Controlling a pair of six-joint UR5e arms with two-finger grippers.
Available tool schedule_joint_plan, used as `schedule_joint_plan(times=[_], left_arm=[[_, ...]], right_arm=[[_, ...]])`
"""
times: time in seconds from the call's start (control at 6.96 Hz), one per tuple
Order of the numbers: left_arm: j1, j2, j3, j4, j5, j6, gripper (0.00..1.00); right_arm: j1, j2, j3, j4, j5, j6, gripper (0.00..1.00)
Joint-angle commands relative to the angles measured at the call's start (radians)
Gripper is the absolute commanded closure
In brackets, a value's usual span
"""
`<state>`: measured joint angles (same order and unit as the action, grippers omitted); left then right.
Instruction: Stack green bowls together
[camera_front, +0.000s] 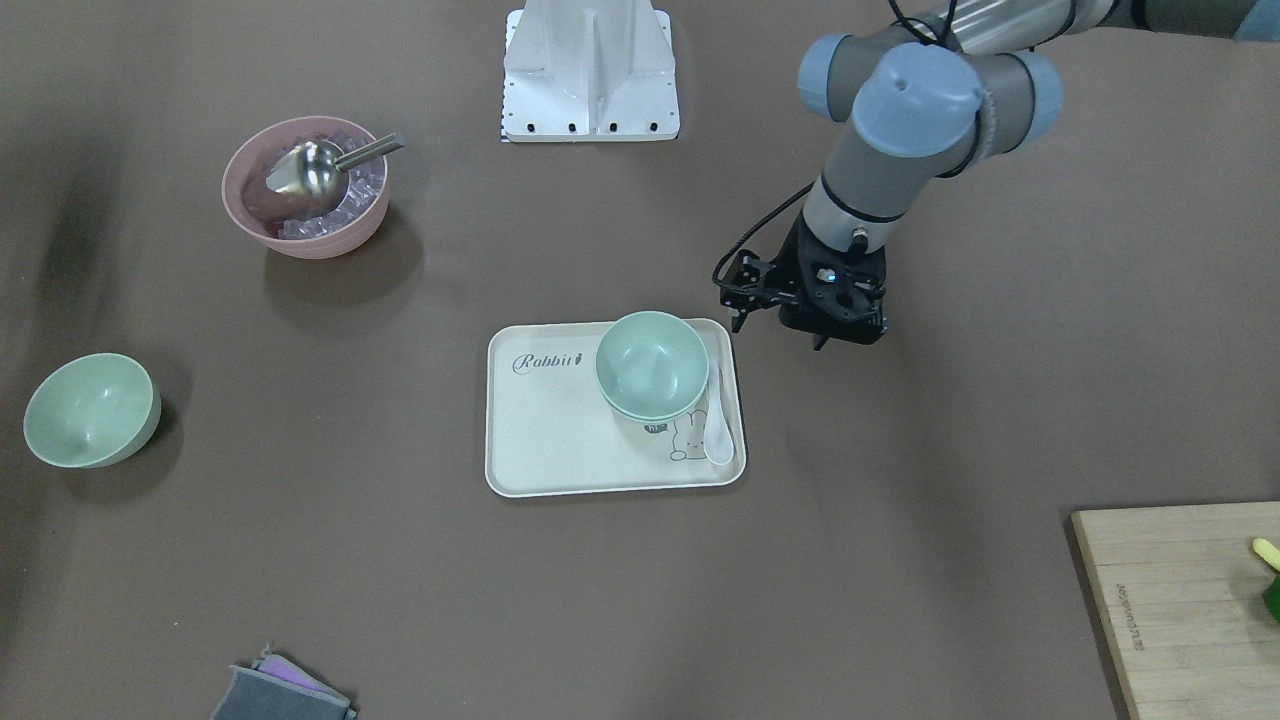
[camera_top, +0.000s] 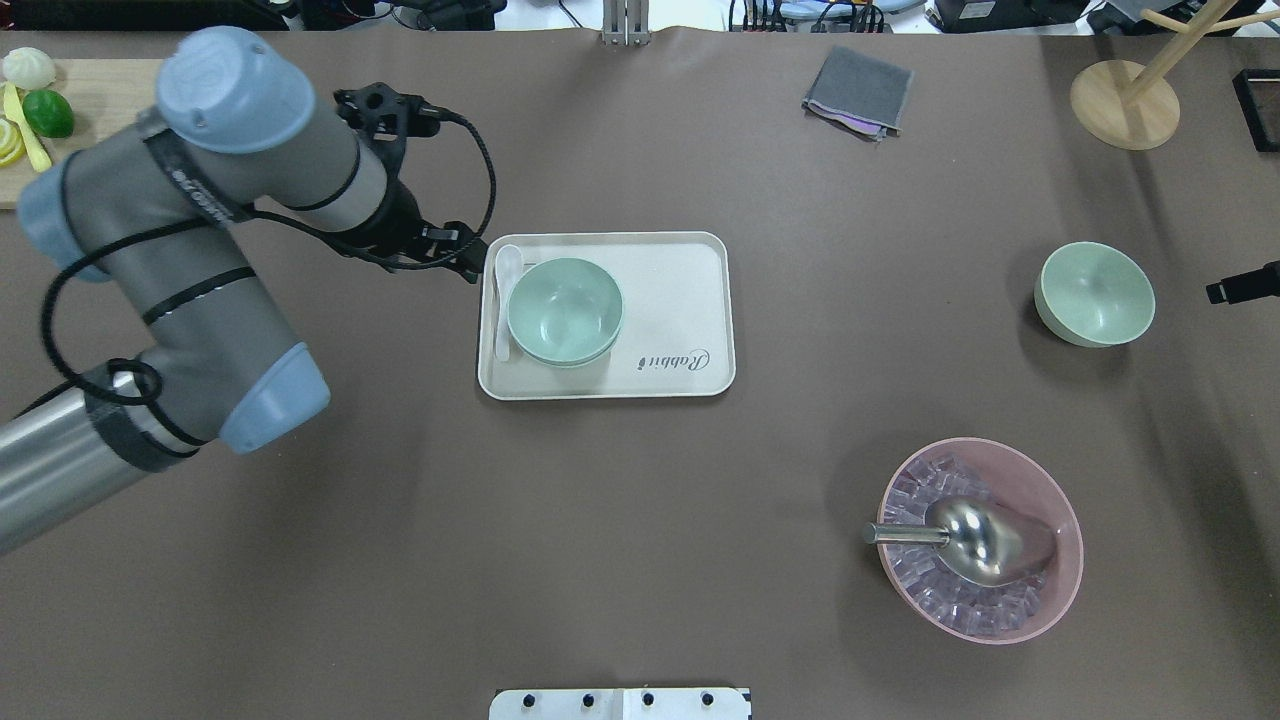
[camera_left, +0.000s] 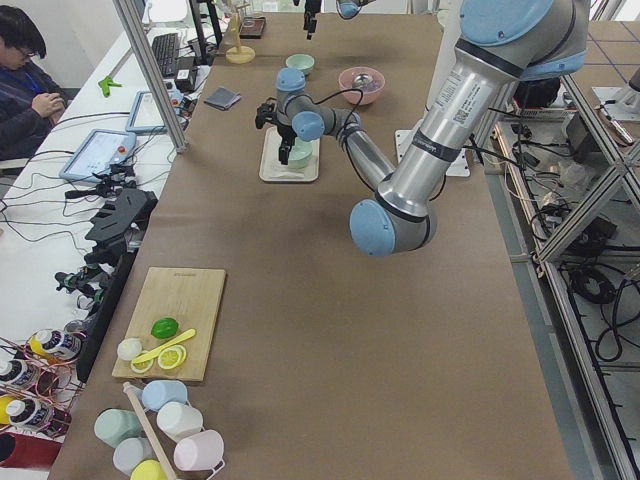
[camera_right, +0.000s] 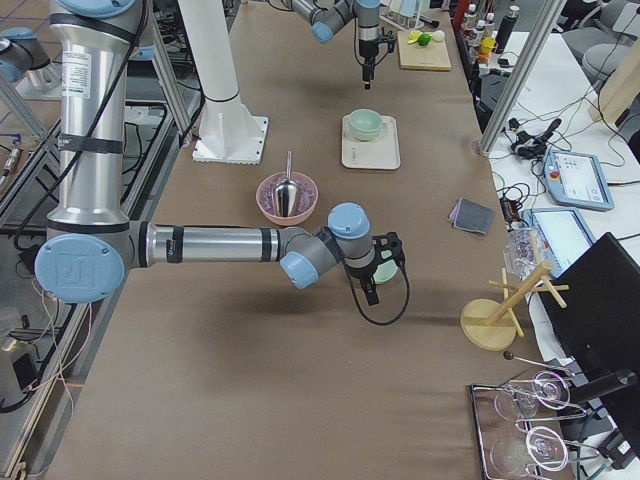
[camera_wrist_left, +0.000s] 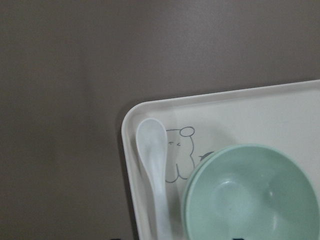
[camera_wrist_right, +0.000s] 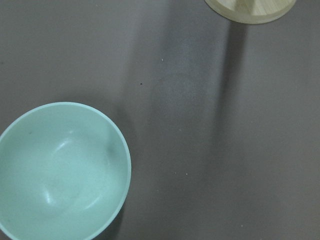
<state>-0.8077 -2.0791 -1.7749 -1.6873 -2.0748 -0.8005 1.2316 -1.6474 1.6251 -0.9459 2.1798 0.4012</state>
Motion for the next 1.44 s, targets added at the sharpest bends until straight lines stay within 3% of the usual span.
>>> schedule_joint_plan(times=[0.0, 0.43, 0.86, 1.01, 1.15, 1.29], left_arm=[[-0.155, 0.204, -0.081, 0.02, -0.063, 0.355, 0.01], [-0.277, 0.365, -0.123, 0.012, -0.07, 0.561, 0.01], [-0.286, 0.37, -0.117, -0.005, -0.067, 0.557, 0.01], [-0.286, 0.37, -0.116, -0.006, -0.067, 0.555, 0.01], [-0.286, 0.37, -0.116, -0.006, -0.068, 0.555, 0.01], [-0.285, 0.37, -0.113, -0.006, -0.067, 0.555, 0.01]], right_arm=[[-0.012, 0.059, -0.06, -0.036, -0.005, 0.008, 0.02], [-0.112, 0.115, -0.094, -0.028, -0.032, 0.232, 0.14], [-0.142, 0.101, -0.106, -0.027, -0.087, 0.24, 0.4], [-0.15, 0.103, -0.108, -0.027, -0.092, 0.24, 0.55], [-0.156, 0.104, -0.108, -0.027, -0.092, 0.24, 0.78], [-0.158, 0.106, -0.108, -0.027, -0.092, 0.24, 0.79]])
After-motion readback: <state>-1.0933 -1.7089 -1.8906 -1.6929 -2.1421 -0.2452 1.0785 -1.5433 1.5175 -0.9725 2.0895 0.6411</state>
